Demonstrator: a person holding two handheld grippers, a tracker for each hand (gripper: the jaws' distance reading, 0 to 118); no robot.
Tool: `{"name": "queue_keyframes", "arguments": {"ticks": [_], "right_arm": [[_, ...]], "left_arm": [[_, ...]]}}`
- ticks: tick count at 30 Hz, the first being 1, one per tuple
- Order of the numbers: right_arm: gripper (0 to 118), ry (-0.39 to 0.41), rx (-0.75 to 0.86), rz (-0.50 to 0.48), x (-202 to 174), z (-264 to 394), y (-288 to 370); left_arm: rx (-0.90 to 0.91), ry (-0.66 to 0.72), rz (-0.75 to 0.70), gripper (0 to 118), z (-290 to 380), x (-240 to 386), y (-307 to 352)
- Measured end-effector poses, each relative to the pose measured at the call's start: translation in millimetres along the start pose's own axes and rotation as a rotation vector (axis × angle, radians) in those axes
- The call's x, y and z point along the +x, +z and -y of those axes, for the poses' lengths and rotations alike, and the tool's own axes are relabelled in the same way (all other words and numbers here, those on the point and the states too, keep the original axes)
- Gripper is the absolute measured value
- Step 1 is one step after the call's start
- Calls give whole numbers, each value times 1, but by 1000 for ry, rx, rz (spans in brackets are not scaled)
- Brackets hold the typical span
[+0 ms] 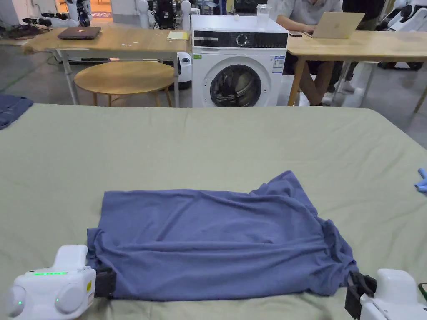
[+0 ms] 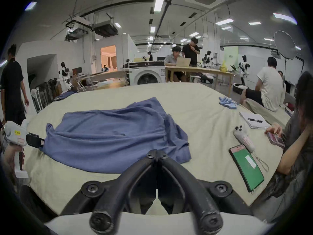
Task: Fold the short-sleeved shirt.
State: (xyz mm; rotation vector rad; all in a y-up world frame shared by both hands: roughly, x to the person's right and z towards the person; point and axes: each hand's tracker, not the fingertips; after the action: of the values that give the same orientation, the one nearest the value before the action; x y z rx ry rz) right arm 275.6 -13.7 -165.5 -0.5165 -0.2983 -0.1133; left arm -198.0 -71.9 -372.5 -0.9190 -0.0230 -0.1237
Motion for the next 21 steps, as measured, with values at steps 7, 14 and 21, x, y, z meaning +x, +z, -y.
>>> {"name": "queue_keyframes", "arguments": {"ticks": [7,14,21], "right_arm": [[2,-12,-158,54,40,-3,-64],[118,-17,-259,1,41,-6,-125],[35,-8,-308,-39,41,-12,-125]], "left_arm": [[16,-123,39,31,4,33,9],[61,-98,31,5,1,26,38],[43,-63,71,5,2,17,40]]}}
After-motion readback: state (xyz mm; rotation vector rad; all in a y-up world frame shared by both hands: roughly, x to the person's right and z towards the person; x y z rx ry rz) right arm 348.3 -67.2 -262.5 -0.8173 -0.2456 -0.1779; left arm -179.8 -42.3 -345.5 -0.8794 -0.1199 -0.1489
